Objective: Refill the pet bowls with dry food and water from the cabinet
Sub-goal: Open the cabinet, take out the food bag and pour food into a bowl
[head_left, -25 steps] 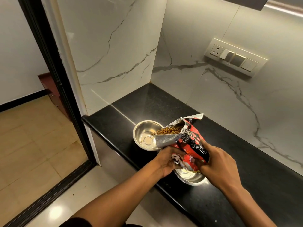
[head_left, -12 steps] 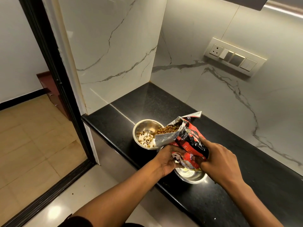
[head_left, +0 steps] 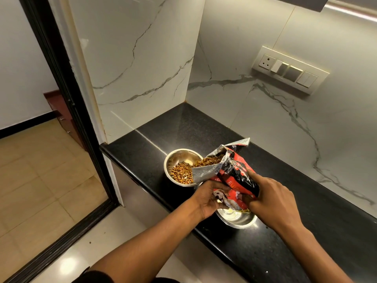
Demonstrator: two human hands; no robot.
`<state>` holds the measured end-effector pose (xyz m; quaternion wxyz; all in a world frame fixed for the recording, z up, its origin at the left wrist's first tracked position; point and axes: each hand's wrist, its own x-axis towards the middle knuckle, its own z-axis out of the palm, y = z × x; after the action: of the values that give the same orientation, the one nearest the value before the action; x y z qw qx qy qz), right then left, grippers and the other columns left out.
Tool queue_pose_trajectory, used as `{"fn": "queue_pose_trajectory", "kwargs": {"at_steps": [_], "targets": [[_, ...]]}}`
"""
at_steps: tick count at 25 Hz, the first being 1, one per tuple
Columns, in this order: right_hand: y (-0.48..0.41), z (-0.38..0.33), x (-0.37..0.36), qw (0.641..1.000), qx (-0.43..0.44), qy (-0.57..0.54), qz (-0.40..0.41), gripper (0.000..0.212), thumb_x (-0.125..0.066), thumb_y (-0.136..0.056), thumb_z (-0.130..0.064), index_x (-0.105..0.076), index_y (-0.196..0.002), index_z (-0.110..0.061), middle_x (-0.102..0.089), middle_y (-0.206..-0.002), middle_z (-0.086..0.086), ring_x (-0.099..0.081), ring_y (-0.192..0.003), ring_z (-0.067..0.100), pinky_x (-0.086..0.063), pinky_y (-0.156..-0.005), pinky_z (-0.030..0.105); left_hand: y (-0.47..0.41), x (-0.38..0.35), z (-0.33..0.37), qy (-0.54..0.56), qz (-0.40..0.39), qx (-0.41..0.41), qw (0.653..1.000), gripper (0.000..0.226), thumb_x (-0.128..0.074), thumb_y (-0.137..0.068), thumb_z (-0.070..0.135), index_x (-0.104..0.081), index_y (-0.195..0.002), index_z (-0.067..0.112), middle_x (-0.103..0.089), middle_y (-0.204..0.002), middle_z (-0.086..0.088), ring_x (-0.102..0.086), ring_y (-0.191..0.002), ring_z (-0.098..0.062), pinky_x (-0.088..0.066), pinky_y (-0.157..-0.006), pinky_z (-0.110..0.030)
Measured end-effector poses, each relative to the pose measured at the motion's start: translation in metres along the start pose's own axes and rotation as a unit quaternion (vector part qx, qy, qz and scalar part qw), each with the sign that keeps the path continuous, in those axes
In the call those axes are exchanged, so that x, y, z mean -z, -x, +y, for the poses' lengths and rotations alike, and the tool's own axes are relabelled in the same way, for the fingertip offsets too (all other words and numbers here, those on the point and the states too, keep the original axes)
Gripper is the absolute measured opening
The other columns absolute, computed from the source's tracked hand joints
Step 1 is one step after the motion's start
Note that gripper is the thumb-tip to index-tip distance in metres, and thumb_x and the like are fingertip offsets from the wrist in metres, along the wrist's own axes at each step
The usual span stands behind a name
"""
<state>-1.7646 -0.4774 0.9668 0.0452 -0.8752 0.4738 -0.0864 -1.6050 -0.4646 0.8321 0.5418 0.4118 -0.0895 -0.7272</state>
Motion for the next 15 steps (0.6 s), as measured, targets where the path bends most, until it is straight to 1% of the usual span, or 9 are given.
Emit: {"fn": "queue_pose_trajectory", "kwargs": {"at_steps": [4,6,8,10,12,15], "targets": [[-0.001,0.0,-0.001,1.0,-0.001,0.007,-0.008,0.079,-0.085,-0.078,-0.034,-0.058,-0.152,-0.031,-0.079,-0.116,0.002,-0.075,-0.104,0.026,-0.059,-0.083,0.041,0.0,0.002,-0.002,0.003,0.0,-0.002,1.0,0.035,-0.072,-0.07,0.005,-0.069,-0.105,0.003,-0.066,-0.118,-0.024,-0.062,-0.109,-0.041,-0.044,-0.113,-0.062],[-0.001,0.0,-0.002,1.0,0.003,0.005,-0.007,0.079,-0.084,-0.078,-0.037,-0.057,-0.152,-0.032,-0.08,-0.116,0.002,-0.075,-0.104,0.025,-0.06,-0.084,0.042,0.002,0.002,-0.002,0.011,-0.004,-0.004,1.0,0.027,-0.07,-0.074,0.003,-0.071,-0.101,0.002,-0.067,-0.117,-0.024,-0.064,-0.106,-0.041,-0.042,-0.114,-0.063],[-0.001,0.001,-0.002,1.0,0.008,0.007,-0.001,0.078,-0.083,-0.078,-0.038,-0.058,-0.151,-0.032,-0.08,-0.115,0.002,-0.075,-0.104,0.026,-0.061,-0.084,0.042,0.005,0.002,-0.001,0.013,-0.007,-0.009,1.0,0.022,-0.07,-0.074,0.003,-0.073,-0.096,0.002,-0.068,-0.115,-0.024,-0.067,-0.098,-0.039,-0.045,-0.111,-0.061],[-0.002,0.002,-0.002,1.0,0.01,0.007,0.0,0.078,-0.083,-0.078,-0.037,-0.058,-0.151,-0.031,-0.08,-0.115,0.003,-0.074,-0.104,0.026,-0.06,-0.083,0.041,0.009,-0.001,0.002,0.007,-0.006,-0.013,1.0,0.024,-0.071,-0.07,0.005,-0.074,-0.094,0.003,-0.069,-0.111,-0.023,-0.069,-0.091,-0.037,-0.049,-0.105,-0.058],[-0.001,0.003,-0.004,1.0,0.01,-0.001,0.002,0.078,-0.084,-0.078,-0.039,-0.058,-0.152,-0.032,-0.079,-0.116,0.002,-0.074,-0.105,0.025,-0.059,-0.084,0.041,0.011,-0.002,0.003,0.006,-0.003,-0.016,1.0,0.027,-0.072,-0.067,0.006,-0.074,-0.094,0.002,-0.071,-0.107,-0.022,-0.07,-0.09,-0.036,-0.048,-0.108,-0.061],[0.0,0.003,-0.005,1.0,0.013,-0.007,0.014,0.081,-0.084,-0.079,-0.043,-0.056,-0.154,-0.034,-0.079,-0.117,0.0,-0.074,-0.105,0.024,-0.06,-0.084,0.041,0.011,-0.002,0.005,0.002,0.005,-0.017,1.0,0.032,-0.073,-0.065,0.006,-0.073,-0.097,0.002,-0.07,-0.111,-0.023,-0.07,-0.09,-0.036,-0.044,-0.113,-0.064]]}}
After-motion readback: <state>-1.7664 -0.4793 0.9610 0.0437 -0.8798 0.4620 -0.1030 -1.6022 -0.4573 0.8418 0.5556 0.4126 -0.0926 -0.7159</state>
